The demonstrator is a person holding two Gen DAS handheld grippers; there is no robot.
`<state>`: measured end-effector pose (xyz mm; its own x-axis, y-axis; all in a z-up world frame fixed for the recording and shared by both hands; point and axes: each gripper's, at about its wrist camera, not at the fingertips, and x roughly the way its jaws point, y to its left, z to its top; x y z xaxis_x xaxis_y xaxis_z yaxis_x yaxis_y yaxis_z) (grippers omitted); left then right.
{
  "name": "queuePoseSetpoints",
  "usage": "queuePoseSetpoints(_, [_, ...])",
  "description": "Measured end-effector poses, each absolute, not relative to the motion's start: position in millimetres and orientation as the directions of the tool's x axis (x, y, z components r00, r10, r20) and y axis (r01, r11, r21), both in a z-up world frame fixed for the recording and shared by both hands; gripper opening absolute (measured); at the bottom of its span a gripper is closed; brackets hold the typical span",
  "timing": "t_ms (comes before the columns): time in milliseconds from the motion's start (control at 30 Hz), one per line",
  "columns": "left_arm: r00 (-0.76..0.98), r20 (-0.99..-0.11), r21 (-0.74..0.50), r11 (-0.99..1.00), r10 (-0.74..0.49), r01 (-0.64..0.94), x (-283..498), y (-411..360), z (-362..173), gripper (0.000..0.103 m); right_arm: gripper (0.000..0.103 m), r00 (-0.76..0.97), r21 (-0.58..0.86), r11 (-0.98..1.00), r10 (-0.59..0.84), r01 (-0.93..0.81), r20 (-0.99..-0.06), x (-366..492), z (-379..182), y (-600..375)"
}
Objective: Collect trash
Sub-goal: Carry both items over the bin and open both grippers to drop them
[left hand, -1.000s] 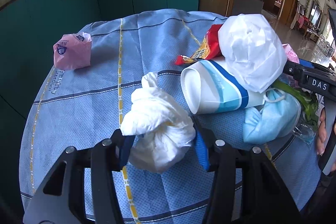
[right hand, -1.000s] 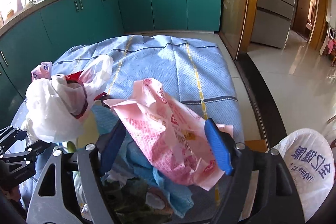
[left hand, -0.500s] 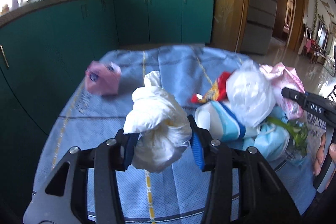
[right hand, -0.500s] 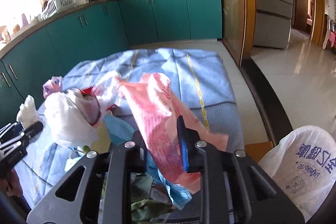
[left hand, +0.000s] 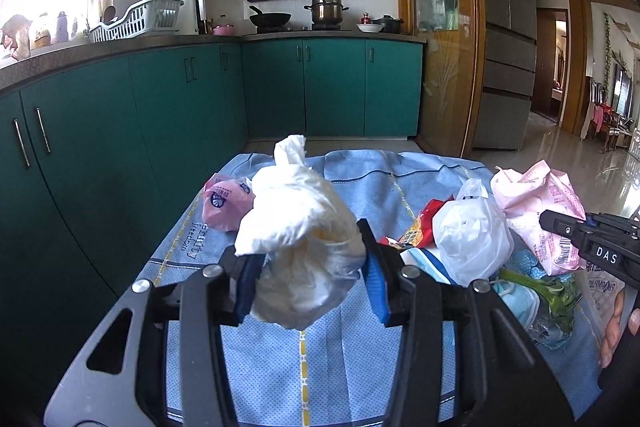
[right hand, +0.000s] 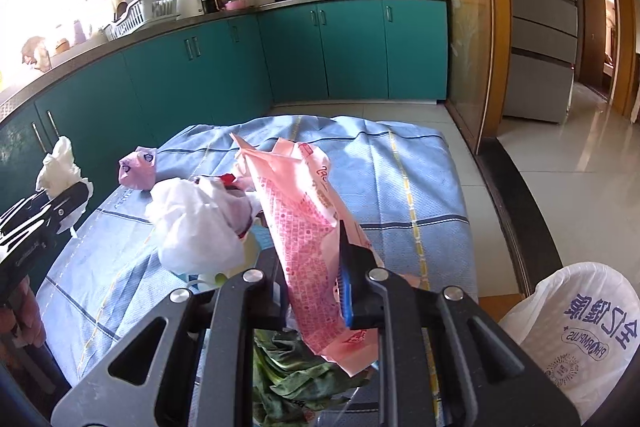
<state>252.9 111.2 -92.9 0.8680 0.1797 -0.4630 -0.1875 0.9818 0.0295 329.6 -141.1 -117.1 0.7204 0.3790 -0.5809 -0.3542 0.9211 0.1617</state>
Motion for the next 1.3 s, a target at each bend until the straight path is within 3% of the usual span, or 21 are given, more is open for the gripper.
queuePoseSetpoints(767, [0.895,-0.400,0.022,0.978,0.197,-0.205,234,105,-84,0.046,0.018,0.776,0.204,0.910,0.415,-0.362,-0.475,308,-93,-162])
queuePoseSetpoints(1300, [0.926,-0.368,0.039,0.996,0.085,-0.076,221,39,-70,0.046,0.018,0.838,0.206,0.945,0.322,-0.255,-0.441,282,-78,-224])
